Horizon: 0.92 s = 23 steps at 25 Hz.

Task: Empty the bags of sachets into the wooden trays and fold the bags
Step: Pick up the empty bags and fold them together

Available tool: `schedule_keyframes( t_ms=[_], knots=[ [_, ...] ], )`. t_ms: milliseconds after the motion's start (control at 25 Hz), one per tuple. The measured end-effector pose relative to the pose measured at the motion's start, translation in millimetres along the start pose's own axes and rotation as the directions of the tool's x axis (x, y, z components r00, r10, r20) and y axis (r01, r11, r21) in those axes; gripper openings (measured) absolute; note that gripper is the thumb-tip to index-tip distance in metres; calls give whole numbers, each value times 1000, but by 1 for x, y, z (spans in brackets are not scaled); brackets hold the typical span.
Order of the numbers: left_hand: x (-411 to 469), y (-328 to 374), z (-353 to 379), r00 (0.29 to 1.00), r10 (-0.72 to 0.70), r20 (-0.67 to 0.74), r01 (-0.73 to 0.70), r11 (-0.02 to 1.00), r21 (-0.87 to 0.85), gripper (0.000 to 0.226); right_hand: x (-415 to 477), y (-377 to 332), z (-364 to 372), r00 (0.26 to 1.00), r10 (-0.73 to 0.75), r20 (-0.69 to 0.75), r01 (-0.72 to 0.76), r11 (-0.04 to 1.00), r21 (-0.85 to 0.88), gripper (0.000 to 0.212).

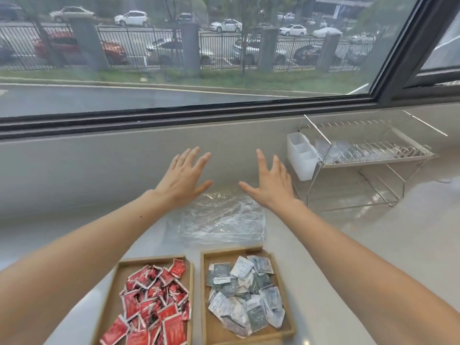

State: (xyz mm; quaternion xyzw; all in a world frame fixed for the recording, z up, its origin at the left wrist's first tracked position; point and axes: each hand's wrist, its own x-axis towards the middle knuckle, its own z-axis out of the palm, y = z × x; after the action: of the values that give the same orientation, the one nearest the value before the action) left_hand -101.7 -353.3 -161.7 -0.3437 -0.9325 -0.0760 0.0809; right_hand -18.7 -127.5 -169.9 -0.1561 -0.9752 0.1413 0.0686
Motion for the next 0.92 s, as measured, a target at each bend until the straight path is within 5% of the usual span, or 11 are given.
schedule_keyframes(
  t_ms=[240,480,920],
  knots=[
    [28,-2,89,955,-58,289,90,991,-96,79,18,54,74,965,167,200,-187,979,85,104],
    [69,-12,162,844,-113,525,234,957,-171,80,26,86,148,853,315,417,-435,870,232,101],
    [120,-51,247,757,-180,628,216,976,20,87,37,90,213,758,515,402,-586,808,70,76]
  ],
)
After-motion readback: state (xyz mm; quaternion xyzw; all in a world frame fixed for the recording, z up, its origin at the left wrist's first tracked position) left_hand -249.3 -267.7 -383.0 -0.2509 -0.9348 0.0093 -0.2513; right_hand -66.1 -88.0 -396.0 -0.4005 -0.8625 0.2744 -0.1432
